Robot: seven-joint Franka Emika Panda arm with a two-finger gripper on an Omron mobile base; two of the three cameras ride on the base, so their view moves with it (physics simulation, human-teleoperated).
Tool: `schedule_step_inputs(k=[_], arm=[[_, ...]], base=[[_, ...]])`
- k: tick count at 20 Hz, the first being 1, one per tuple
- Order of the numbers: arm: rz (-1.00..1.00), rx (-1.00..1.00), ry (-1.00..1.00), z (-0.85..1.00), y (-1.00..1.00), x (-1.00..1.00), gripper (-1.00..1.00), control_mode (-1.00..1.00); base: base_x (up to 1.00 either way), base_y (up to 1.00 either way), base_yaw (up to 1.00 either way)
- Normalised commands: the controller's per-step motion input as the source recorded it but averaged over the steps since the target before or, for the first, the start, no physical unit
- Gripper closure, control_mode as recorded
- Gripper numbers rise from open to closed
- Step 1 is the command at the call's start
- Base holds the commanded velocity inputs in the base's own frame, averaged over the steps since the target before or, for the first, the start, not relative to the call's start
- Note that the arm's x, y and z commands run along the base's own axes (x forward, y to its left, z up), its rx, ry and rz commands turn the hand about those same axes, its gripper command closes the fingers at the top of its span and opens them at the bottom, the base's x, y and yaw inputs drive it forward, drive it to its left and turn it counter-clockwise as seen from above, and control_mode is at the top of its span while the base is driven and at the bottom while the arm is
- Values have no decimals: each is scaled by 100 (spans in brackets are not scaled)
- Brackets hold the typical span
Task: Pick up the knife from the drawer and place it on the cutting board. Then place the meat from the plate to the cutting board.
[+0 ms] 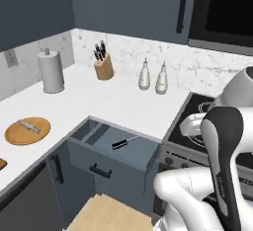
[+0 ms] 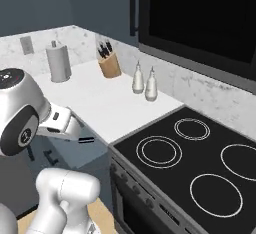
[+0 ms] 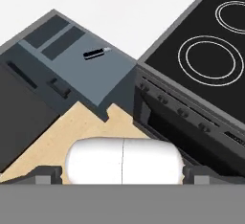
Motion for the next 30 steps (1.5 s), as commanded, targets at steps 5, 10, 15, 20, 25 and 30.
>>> schedule_step_inputs(k=[5, 10, 15, 20, 25, 30], arm=[[0, 0, 0, 0, 0, 0, -100, 100], [0, 0, 0, 0, 0, 0, -100, 100], [0, 0, 0, 0, 0, 0, -100, 100], [0, 0, 0, 0, 0, 0, -100, 100], [0, 0, 0, 0, 0, 0, -100, 100], [0, 0, 0, 0, 0, 0, -100, 100]], base=[[-71, 26, 46], [-34, 14, 40], [27, -3, 38], [37, 29, 19], [6, 53, 0], [-6, -2, 10]])
